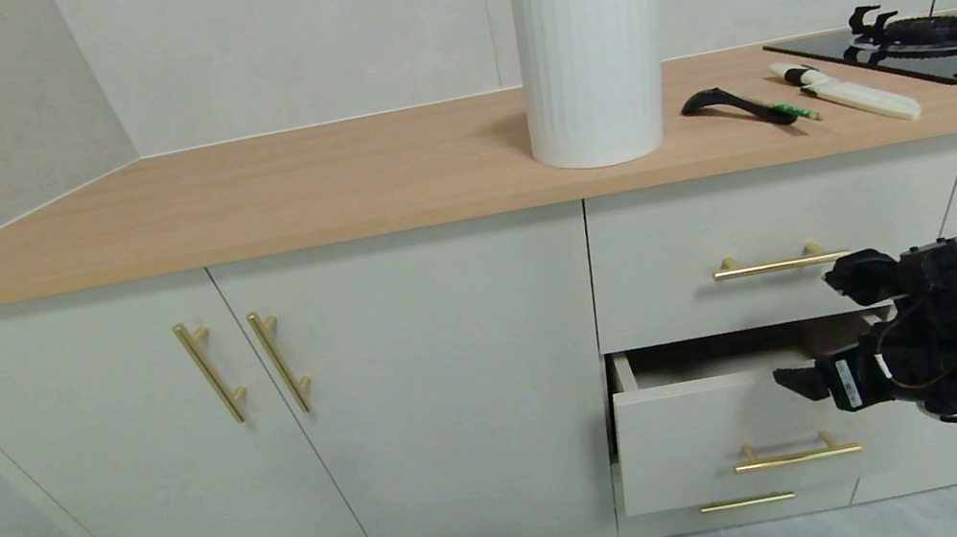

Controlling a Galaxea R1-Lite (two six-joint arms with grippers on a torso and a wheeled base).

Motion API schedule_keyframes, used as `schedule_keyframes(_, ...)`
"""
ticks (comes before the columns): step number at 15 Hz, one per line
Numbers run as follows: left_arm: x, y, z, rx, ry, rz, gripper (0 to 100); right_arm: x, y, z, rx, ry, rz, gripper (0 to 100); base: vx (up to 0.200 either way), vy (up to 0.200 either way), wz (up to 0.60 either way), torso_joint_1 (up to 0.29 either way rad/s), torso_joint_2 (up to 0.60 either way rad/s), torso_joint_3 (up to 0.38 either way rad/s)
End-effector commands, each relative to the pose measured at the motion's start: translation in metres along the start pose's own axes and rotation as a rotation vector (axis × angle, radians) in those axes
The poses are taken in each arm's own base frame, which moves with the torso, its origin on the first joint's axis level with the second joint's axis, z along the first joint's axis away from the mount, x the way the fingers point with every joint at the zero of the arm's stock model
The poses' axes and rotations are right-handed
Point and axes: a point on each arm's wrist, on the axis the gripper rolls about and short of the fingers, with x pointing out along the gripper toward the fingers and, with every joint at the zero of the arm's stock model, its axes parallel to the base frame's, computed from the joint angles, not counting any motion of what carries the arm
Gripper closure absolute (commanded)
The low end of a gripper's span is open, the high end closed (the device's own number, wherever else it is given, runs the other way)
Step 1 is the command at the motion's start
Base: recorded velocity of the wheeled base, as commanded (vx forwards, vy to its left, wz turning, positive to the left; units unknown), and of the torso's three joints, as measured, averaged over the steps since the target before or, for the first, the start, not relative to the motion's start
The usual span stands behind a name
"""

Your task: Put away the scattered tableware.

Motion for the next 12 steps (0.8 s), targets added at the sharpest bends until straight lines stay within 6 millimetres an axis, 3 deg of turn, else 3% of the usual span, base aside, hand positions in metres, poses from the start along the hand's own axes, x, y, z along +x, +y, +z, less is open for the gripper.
schedule_keyframes(1,0.000,0.000,0.000,-0.001,0.001,0.000,0,0.005,0.001,0.003,0.009,-0.025,-0.001,0,0.000,0.000,0.00,0.000,0.00,0.000)
schedule_keyframes(7,0.000,0.000,0.000,-0.001,0.001,0.000,0,0.047,0.016,-0.016,0.050,-0.046,-0.050,0,0.000,0.000,0.00,0.000,0.00,0.000)
schedule_keyframes(12,0.000,0.000,0.000,-0.001,0.001,0.000,0,0.060,0.018,-0.020,0.065,-0.088,-0.080,0,0.000,0.000,0.00,0.000,0.00,0.000)
